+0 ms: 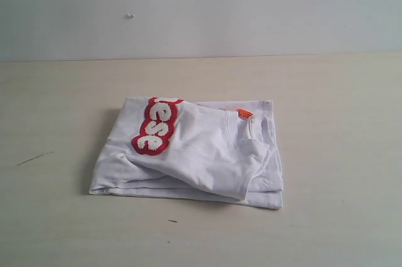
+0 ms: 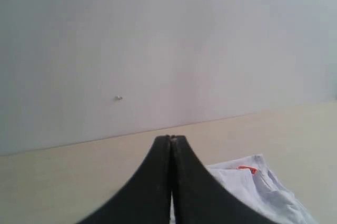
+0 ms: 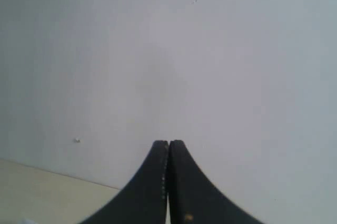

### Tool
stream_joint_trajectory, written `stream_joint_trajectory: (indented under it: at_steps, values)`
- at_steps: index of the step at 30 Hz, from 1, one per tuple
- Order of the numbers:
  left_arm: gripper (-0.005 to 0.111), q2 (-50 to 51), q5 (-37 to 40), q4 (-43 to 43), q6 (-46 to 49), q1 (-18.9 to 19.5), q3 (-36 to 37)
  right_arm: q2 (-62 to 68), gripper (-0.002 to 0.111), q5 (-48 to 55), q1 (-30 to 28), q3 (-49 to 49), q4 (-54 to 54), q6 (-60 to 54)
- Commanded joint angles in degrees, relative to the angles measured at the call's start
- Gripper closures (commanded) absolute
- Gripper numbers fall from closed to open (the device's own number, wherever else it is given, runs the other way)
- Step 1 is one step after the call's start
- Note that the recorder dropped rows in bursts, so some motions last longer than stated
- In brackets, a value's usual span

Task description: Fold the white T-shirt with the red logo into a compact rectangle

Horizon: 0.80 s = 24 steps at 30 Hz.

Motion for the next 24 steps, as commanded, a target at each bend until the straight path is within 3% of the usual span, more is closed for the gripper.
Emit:
stream_joint_trajectory:
  at_steps: [1,11,13,14,16,21,24]
  values:
    - [0.107,-0.4,0.0,-0.3,0.3,0.1,0.4,-0.2,0.108,-0.1,0.0,0.4,-0.1,0.2]
    - [0.107,-0.4,0.0,1.2,-0.2,0.1,0.4,-0.2,0.108,-0.1,0.0,0.4,-0.1,0.1]
    - [0.107,-1.1,0.0,11.2,-12.2,0.1,0.6,-0.2,0.108,-0.1,0.0,0.4,-0.1,0.1]
    - [0.107,-1.8,-0.4,22.0,-26.2,0.1,1.1,-0.2,0.108,-0.1,0.0,0.4,-0.1,0.1]
    - [0.107,-3.4,-1.1,35.1,-38.3,0.1,2.8,-0.2,0.108,-0.1,0.0,0.4,-0.1,0.1]
    - [0.107,-14.6,-5.1,44.0,-38.9,0.1,10.6,-0.2,0.108,-0.1,0.0,0.4,-0.1,0.1]
    - [0.107,-15.0,-7.6,46.3,-41.4,0.1,14.2,-0.3,0.108,0.0,0.0,0.4,-0.1,0.1]
